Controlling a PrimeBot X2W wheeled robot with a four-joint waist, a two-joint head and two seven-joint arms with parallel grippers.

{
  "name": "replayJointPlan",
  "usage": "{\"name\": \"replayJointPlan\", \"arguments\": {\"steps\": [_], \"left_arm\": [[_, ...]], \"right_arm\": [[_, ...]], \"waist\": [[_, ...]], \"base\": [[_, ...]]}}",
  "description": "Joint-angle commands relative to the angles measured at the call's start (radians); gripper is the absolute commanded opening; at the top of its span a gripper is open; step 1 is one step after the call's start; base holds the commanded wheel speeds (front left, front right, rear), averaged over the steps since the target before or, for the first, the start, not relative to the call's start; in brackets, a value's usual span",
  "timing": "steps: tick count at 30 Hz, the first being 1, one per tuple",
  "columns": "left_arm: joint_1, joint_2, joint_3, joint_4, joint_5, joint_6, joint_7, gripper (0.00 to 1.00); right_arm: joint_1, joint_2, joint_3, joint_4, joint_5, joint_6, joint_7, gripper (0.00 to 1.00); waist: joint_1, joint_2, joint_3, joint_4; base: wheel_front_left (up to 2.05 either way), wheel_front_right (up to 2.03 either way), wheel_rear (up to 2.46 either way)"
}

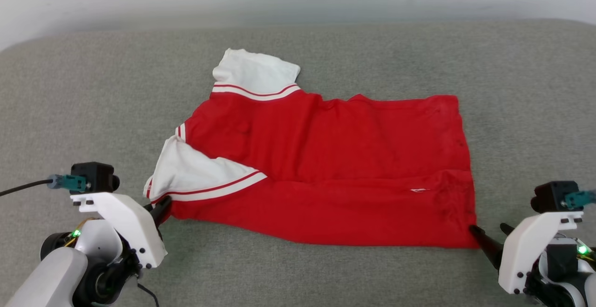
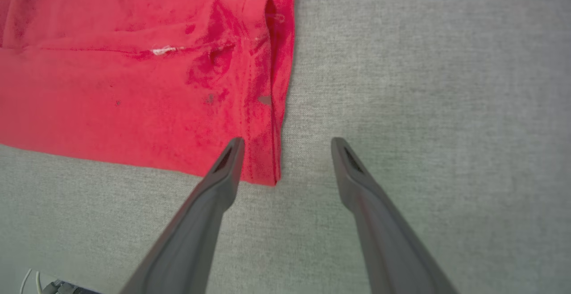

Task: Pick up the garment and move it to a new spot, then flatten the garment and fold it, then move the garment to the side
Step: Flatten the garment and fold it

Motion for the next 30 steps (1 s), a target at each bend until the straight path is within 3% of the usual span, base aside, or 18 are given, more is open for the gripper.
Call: {"name": "replayJointPlan", "arguments": {"steps": [1, 9, 10, 11, 12, 22, 30], "left_arm": [[-0.008, 0.000, -0.001, -0.015, 0.008, 0.006, -0.005, 0.00], [-0.021, -0.015, -0.012, -0.056, 0.026, 0.012, -0.024, 0.00], [-0.020, -0.016, -0.012, -0.055, 0.027, 0.011, -0.029, 0.00], [-0.017, -0.019, -0.013, -0.054, 0.028, 0.010, -0.032, 0.00], [-0.012, -0.022, -0.014, -0.053, 0.026, 0.009, -0.035, 0.00], [0.017, -0.034, -0.015, -0.033, 0.021, 0.000, -0.065, 0.00], [0.101, -0.039, -0.022, -0.031, 0.009, 0.014, -0.090, 0.00]], "right_arm": [[-0.026, -0.004, 0.009, 0.013, -0.005, -0.001, 0.017, 1.00], [-0.082, 0.030, 0.062, 0.149, 0.016, -0.001, 0.075, 1.00], [-0.083, 0.030, 0.073, 0.165, 0.020, -0.001, 0.081, 0.70], [-0.085, 0.032, 0.079, 0.176, 0.028, -0.001, 0.083, 0.25], [-0.087, 0.031, 0.084, 0.183, 0.034, -0.001, 0.079, 0.00], [-0.128, -0.023, 0.115, 0.188, 0.061, -0.001, 0.029, 0.00], [-0.095, -0.054, 0.168, 0.157, 0.089, -0.001, 0.003, 0.00]], "waist": [[0.0000, 0.0000, 0.019, 0.017], [0.0000, 0.0000, 0.061, 0.044], [0.0000, 0.0000, 0.063, 0.046], [0.0000, 0.0000, 0.064, 0.047], [0.0000, 0.0000, 0.064, 0.047], [0.0000, 0.0000, 0.026, 0.043], [0.0000, 0.0000, -0.096, 0.045]], "base": [[0.00, 0.00, 0.00], [0.00, 0.00, 0.00], [0.00, 0.00, 0.00], [0.00, 0.00, 0.00], [0.00, 0.00, 0.00], [0.00, 0.00, 0.00], [0.00, 0.00, 0.00]]}}
